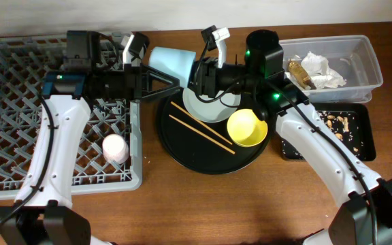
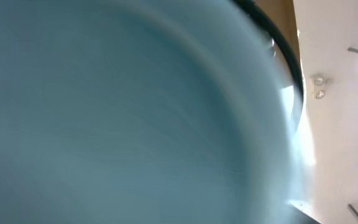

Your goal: Sort waste into correct bins and load items into the dishwasher rack

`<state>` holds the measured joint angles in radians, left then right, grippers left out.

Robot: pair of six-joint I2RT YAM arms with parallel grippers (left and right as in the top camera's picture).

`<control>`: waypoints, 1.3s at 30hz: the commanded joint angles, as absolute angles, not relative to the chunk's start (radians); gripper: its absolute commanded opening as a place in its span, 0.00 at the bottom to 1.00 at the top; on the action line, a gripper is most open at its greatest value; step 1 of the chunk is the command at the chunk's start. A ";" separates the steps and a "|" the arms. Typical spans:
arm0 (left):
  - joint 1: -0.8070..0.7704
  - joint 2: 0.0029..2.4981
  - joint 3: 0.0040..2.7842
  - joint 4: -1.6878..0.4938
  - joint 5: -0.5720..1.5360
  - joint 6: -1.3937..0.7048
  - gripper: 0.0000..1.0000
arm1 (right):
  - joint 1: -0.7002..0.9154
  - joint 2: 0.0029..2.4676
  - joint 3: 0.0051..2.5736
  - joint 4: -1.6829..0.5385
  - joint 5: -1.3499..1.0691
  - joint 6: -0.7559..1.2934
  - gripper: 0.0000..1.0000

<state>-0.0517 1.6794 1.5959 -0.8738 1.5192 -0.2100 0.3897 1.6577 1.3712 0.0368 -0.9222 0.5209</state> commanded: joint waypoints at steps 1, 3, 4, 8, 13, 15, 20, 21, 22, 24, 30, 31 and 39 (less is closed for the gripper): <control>-0.034 1.685 1.605 -0.867 1.571 -0.192 0.63 | 0.399 1.676 1.370 0.031 -0.904 0.513 0.29; -0.034 1.685 1.605 -0.866 1.571 -0.192 0.63 | 0.399 1.676 1.370 0.031 -0.907 0.509 0.20; -0.034 1.685 1.605 -0.860 1.571 -0.192 0.64 | 0.399 1.676 1.370 0.031 -0.908 0.509 0.11; -0.034 1.685 1.605 -0.845 1.572 -0.192 0.64 | 0.399 1.676 1.370 0.031 -0.908 0.509 0.04; -0.027 1.685 1.605 -0.844 1.574 -0.193 0.65 | 0.397 1.676 1.370 0.031 -0.919 0.505 0.04; 0.007 1.685 1.605 -0.845 1.574 -0.215 0.73 | 0.383 1.675 1.371 0.037 -0.955 0.503 0.04; 0.074 1.685 1.605 -0.846 1.574 -0.247 0.98 | 0.350 1.675 1.371 0.107 -1.096 0.494 0.04; 0.076 1.685 1.605 -0.846 1.574 -0.247 0.99 | 0.352 1.675 1.371 0.114 -1.109 0.485 0.04; 0.076 1.685 1.605 -0.846 1.574 -0.247 0.99 | 0.356 1.675 1.371 0.117 -1.115 0.478 0.04; 0.072 1.685 1.605 -0.846 1.574 -0.247 0.99 | 0.367 1.676 1.371 0.116 -1.114 0.461 0.04; 0.061 1.684 1.605 -0.846 1.574 -0.273 0.99 | 0.399 1.694 1.371 0.117 -1.115 0.413 0.04; 0.053 1.684 1.605 -0.849 1.574 -0.273 0.99 | 0.404 1.697 1.371 0.118 -1.118 0.397 0.04; -0.025 1.685 1.605 -0.849 1.574 -0.273 0.95 | 0.433 1.697 1.371 0.142 -1.118 0.313 0.04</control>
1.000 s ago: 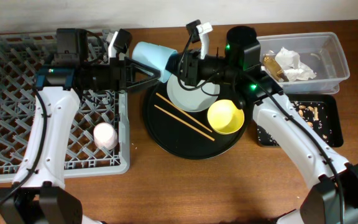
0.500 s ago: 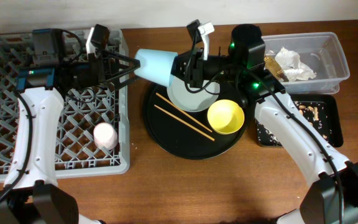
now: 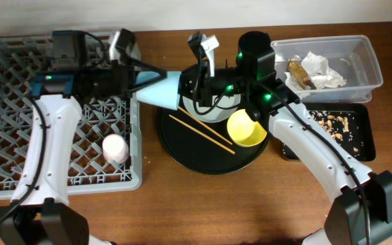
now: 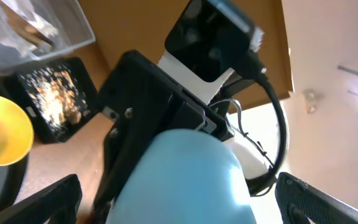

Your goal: Sort waste into correct bins and load items into the dishwasher rack

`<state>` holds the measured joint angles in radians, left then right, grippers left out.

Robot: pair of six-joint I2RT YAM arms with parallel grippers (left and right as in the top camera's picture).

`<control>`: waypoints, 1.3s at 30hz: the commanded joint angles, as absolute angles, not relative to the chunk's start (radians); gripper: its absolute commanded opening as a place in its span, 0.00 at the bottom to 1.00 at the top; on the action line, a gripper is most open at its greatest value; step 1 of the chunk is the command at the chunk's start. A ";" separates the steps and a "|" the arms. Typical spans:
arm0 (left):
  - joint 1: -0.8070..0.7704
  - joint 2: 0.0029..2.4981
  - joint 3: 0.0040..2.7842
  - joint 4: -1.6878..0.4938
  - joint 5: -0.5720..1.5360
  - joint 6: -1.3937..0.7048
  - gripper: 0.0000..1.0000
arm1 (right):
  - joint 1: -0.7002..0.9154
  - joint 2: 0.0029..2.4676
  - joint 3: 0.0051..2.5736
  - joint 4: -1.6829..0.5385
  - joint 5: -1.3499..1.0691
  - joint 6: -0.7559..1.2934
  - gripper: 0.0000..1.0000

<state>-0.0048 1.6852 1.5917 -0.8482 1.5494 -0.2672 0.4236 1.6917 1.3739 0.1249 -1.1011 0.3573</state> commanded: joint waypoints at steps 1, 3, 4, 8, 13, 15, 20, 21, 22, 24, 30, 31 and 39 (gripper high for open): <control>-0.029 1.684 1.605 -0.849 1.574 -0.272 0.93 | 0.433 1.697 1.371 0.147 -1.119 0.314 0.04; -0.036 1.685 1.605 -0.849 1.574 -0.272 0.89 | 0.433 1.697 1.371 0.151 -1.119 0.314 0.04; -0.037 1.684 1.605 -0.849 1.574 -0.272 0.80 | 0.433 1.697 1.371 0.150 -1.119 0.314 0.04; -0.036 1.685 1.605 -0.849 1.574 -0.272 0.68 | 0.432 1.697 1.371 0.150 -1.117 0.314 0.04; -0.036 1.685 1.605 -0.849 1.574 -0.272 0.69 | 0.429 1.697 1.371 0.150 -1.090 0.314 0.04; -0.036 1.685 1.605 -0.849 1.574 -0.272 0.80 | 0.429 1.697 1.371 0.153 -1.088 0.314 0.04; -0.036 1.684 1.605 -0.849 1.574 -0.273 0.94 | 0.429 1.697 1.371 0.171 -1.061 0.315 0.04; -0.036 1.685 1.605 -0.849 1.574 -0.273 0.95 | 0.429 1.697 1.371 0.175 -1.061 0.315 0.04; -0.036 1.685 1.605 -0.849 1.574 -0.277 0.95 | 0.429 1.697 1.371 0.181 -1.061 0.322 0.04; -0.036 1.685 1.605 -0.849 1.574 -0.276 0.95 | 0.429 1.697 1.371 0.184 -1.057 0.329 0.04; -0.036 1.685 1.605 -0.848 1.574 -0.276 0.95 | 0.411 1.697 1.371 0.184 -1.054 0.341 0.04; -0.036 1.685 1.605 -0.848 1.574 -0.276 0.95 | 0.405 1.697 1.371 0.184 -1.054 0.349 0.04; -0.036 1.685 1.605 -0.848 1.574 -0.276 0.95 | 0.398 1.697 1.371 0.183 -1.062 0.349 0.04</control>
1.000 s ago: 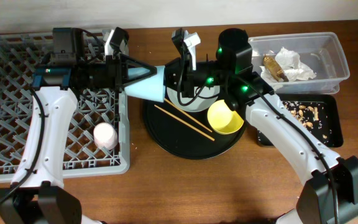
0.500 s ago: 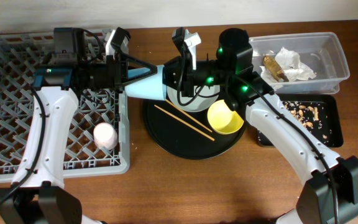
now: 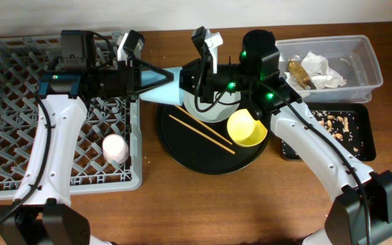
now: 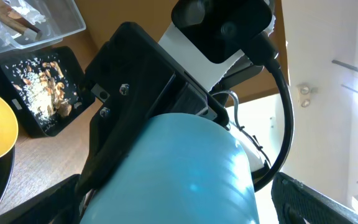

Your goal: Sort waste into correct bins and load items into the dishwasher rack

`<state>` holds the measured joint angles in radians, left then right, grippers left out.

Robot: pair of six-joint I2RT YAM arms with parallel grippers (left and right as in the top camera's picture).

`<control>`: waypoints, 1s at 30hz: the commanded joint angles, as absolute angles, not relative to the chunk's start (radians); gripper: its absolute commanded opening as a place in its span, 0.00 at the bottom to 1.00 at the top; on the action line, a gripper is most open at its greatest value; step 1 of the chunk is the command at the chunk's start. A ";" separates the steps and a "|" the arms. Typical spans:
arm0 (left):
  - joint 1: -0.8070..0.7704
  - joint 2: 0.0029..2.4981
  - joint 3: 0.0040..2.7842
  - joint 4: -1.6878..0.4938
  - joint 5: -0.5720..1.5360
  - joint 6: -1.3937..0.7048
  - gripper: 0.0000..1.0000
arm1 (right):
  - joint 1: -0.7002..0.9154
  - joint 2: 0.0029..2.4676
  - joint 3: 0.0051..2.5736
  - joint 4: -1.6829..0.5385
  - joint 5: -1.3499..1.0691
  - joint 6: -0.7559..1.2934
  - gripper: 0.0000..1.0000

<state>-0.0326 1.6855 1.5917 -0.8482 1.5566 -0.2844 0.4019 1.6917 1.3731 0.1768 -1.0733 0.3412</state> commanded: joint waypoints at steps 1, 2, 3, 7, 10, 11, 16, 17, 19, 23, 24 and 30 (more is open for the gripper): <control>-0.036 1.685 1.605 -0.848 1.574 -0.276 0.95 | 0.399 1.697 1.371 0.183 -1.061 0.349 0.04; -0.036 1.685 1.605 -0.847 1.574 -0.276 0.95 | 0.398 1.697 1.371 0.183 -1.059 0.349 0.04; -0.036 1.685 1.605 -0.846 1.574 -0.276 0.95 | 0.398 1.697 1.371 0.183 -1.053 0.349 0.04; -0.036 1.685 1.605 -0.845 1.574 -0.276 0.95 | 0.398 1.697 1.371 0.179 -1.035 0.348 0.04; -0.037 1.685 1.605 -0.845 1.574 -0.276 0.95 | 0.398 1.697 1.371 0.179 -1.030 0.348 0.04; -0.037 1.685 1.605 -0.846 1.574 -0.276 0.95 | 0.398 1.697 1.371 0.178 -1.019 0.348 0.04; -0.037 1.685 1.605 -0.846 1.574 -0.276 0.95 | 0.384 1.697 1.371 0.172 -0.994 0.348 0.04; -0.036 1.685 1.605 -0.846 1.574 -0.276 0.95 | 0.378 1.697 1.371 0.171 -0.994 0.349 0.04; -0.037 1.685 1.605 -0.846 1.574 -0.276 0.95 | 0.368 1.697 1.371 0.168 -0.994 0.349 0.04; -0.037 1.685 1.605 -0.846 1.574 -0.276 0.94 | 0.358 1.697 1.371 0.168 -1.012 0.349 0.04; -0.037 1.685 1.605 -0.846 1.574 -0.276 0.91 | 0.360 1.697 1.371 0.168 -1.020 0.348 0.04; -0.036 1.685 1.605 -0.845 1.574 -0.274 0.90 | 0.373 1.697 1.371 0.161 -1.047 0.348 0.04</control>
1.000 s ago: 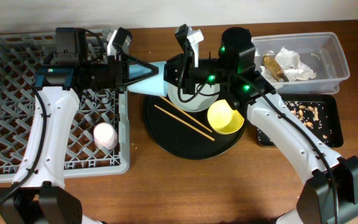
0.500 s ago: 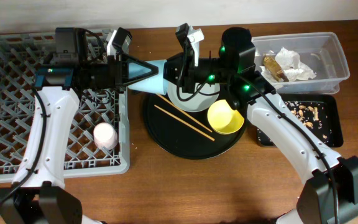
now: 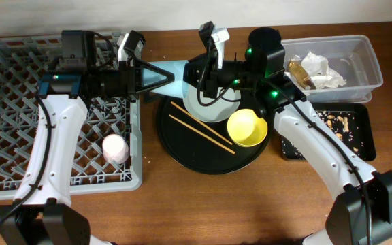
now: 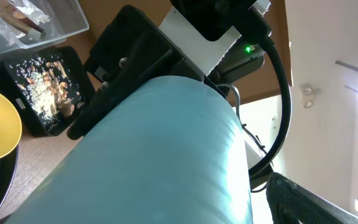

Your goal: Sort waste into correct bins and load items into the dishwasher rack

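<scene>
A light blue cup [image 3: 163, 73] hangs level above the gap between the rack and the round tray. My left gripper [image 3: 171, 76] is shut on it lengthwise. The cup [image 4: 154, 143] fills the left wrist view, with one left finger [image 4: 303, 199] showing at its lower right. My right gripper [image 3: 194, 73] meets the cup's far end from the right. One of its black fingers [image 4: 135, 56] lies against the cup's side and the other is hidden. The grey dishwasher rack [image 3: 5, 136] stands at the left with a pale pink cup [image 3: 116, 148] in it.
The black round tray [image 3: 182, 153] holds a pale plate [image 3: 206, 105], two chopsticks [image 3: 199, 129] and a yellow bowl [image 3: 247, 127]. At the right, a clear bin [image 3: 366, 61] holds paper waste and a black tray [image 3: 349, 129] holds food scraps.
The cup has tipped closer to level and sits a little farther right. The right wrist has shifted slightly up and right with it. The cup fills more of the left wrist view.
First the cup sat tilted over the plate between both grippers, its mouth filling the left wrist view. Then my left gripper held it lengthwise nearer the rack, base toward the right gripper. Both grippers then moved back right, staying at the cup's two ends.
</scene>
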`<state>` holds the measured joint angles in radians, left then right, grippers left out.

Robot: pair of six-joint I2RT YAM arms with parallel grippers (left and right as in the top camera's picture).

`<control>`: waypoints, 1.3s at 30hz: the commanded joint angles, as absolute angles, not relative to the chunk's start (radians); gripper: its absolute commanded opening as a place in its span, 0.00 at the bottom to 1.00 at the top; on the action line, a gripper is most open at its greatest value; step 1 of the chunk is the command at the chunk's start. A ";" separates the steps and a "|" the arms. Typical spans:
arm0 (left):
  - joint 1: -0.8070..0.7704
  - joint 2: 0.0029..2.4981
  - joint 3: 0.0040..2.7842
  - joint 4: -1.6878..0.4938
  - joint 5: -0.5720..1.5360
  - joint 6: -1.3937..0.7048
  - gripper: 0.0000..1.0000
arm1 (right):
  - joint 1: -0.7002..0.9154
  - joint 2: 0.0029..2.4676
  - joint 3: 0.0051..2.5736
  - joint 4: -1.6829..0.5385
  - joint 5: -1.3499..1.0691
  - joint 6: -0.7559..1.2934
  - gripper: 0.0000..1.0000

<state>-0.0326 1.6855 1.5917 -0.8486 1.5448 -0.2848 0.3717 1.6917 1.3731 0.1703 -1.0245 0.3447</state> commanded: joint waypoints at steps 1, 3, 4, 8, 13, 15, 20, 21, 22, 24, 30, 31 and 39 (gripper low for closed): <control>-0.036 1.685 1.605 -0.845 1.574 -0.268 0.89 | 0.373 1.697 1.371 0.155 -1.048 0.348 0.04; -0.036 1.685 1.605 -0.846 1.574 -0.264 0.84 | 0.373 1.697 1.371 0.153 -1.064 0.344 0.04; -0.036 1.685 1.605 -0.846 1.574 -0.264 0.81 | 0.373 1.697 1.371 0.152 -1.076 0.344 0.04; -0.036 1.685 1.605 -0.845 1.574 -0.264 0.73 | 0.373 1.697 1.371 0.151 -1.127 0.344 0.04; -0.036 1.685 1.605 -0.845 1.574 -0.264 0.73 | 0.373 1.697 1.371 0.134 -1.142 0.339 0.04; -0.036 1.685 1.605 -0.845 1.574 -0.264 0.72 | 0.373 1.697 1.371 0.125 -1.161 0.325 0.04; -0.036 1.685 1.605 -0.837 1.573 -0.264 0.66 | 0.373 1.697 1.371 0.078 -1.164 0.291 0.14; -0.036 1.685 1.605 -0.837 1.573 -0.264 0.66 | 0.373 1.697 1.371 0.072 -1.164 0.291 0.18; -0.036 1.685 1.605 -0.837 1.573 -0.264 0.66 | 0.373 1.697 1.371 0.066 -1.164 0.291 0.18; -0.036 1.685 1.605 -0.837 1.573 -0.264 0.63 | 0.373 1.697 1.371 0.062 -1.164 0.291 0.18; -0.036 1.685 1.605 -0.837 1.574 -0.264 0.63 | 0.373 1.697 1.371 0.063 -1.164 0.291 0.30; -0.036 1.685 1.605 -0.837 1.574 -0.264 0.63 | 0.372 1.697 1.371 0.064 -1.164 0.291 0.32; -0.014 1.685 1.605 -0.836 1.570 -0.256 0.63 | 0.313 1.695 1.371 0.064 -1.202 0.331 0.57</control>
<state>-0.0334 1.6859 1.5894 -0.8402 1.5448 -0.2832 0.3454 1.6917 1.3769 0.0605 -1.1564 0.3149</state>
